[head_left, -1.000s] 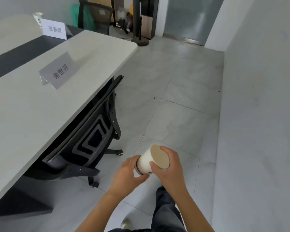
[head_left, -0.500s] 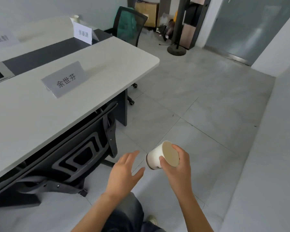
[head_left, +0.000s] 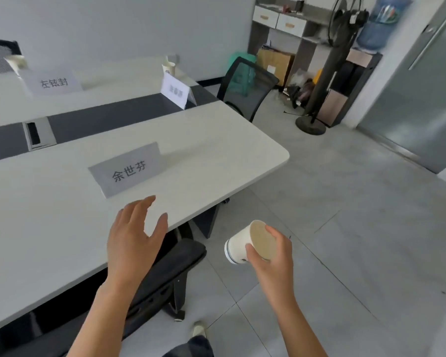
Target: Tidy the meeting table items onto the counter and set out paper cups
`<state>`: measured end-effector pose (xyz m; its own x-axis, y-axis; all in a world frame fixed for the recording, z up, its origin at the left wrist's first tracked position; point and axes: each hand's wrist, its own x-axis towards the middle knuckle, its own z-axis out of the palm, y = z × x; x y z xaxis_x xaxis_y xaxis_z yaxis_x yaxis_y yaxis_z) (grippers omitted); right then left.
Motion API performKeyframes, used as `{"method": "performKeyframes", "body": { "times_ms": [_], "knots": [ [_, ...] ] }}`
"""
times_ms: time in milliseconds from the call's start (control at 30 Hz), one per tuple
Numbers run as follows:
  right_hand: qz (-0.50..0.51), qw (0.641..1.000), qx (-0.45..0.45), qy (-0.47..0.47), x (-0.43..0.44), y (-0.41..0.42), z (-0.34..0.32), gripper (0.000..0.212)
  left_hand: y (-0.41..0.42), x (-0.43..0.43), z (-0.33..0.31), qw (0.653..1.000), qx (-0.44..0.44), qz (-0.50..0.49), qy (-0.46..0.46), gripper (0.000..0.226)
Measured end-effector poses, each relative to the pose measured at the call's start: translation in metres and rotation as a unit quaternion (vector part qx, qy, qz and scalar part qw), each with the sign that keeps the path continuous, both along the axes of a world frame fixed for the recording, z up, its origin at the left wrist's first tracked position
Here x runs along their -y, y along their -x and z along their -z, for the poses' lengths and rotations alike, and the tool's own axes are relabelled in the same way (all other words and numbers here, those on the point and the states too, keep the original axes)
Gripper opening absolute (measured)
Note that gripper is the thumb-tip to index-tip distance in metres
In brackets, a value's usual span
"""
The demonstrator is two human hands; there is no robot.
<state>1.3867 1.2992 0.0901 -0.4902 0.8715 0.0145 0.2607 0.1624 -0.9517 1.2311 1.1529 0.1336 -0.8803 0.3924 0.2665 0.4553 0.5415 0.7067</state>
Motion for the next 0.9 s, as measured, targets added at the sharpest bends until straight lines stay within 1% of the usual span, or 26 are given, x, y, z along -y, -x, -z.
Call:
{"method": "performKeyframes", "body": {
  "times_ms": [133,200,267,333,433,500,533,633,900],
  "knots": [
    [0.004,0.999,0.011,-0.052,-0.03,0.052,0.0,0.046,0.053,0.002,0.012,0.997,-0.026,-0.066,0.031,0.032],
    [-0.008,0.998,0.024,-0.064,-0.035,0.071,0.004,0.048,0.072,0.002,0.03,0.996,-0.015,-0.075,0.055,0.032],
    [-0.023,0.997,0.03,-0.068,-0.041,0.089,0.011,0.049,0.09,-0.001,0.051,0.993,0.019,-0.077,0.085,0.033],
    [-0.043,0.996,0.04,-0.064,-0.048,0.109,0.02,0.05,0.105,-0.004,0.076,0.984,0.061,-0.072,0.153,0.041],
    [-0.074,0.991,0.077,-0.079,-0.061,0.139,0.036,0.054,0.117,-0.005,0.111,0.945,0.141,-0.057,0.289,0.055],
    [-0.096,0.986,0.098,-0.096,-0.072,0.157,0.045,0.056,0.117,-0.006,0.128,0.921,0.196,-0.058,0.33,0.059],
    [-0.11,0.982,0.108,-0.108,-0.078,0.167,0.048,0.056,0.116,-0.007,0.134,0.913,0.212,-0.062,0.342,0.06],
    [-0.14,0.969,0.139,-0.147,-0.099,0.198,0.054,0.057,0.115,-0.011,0.143,0.898,0.223,-0.071,0.373,0.062],
    [-0.187,0.942,0.192,-0.2,-0.156,0.27,0.056,0.057,0.112,-0.019,0.151,0.887,0.249,-0.095,0.376,0.065]
  ]
}}
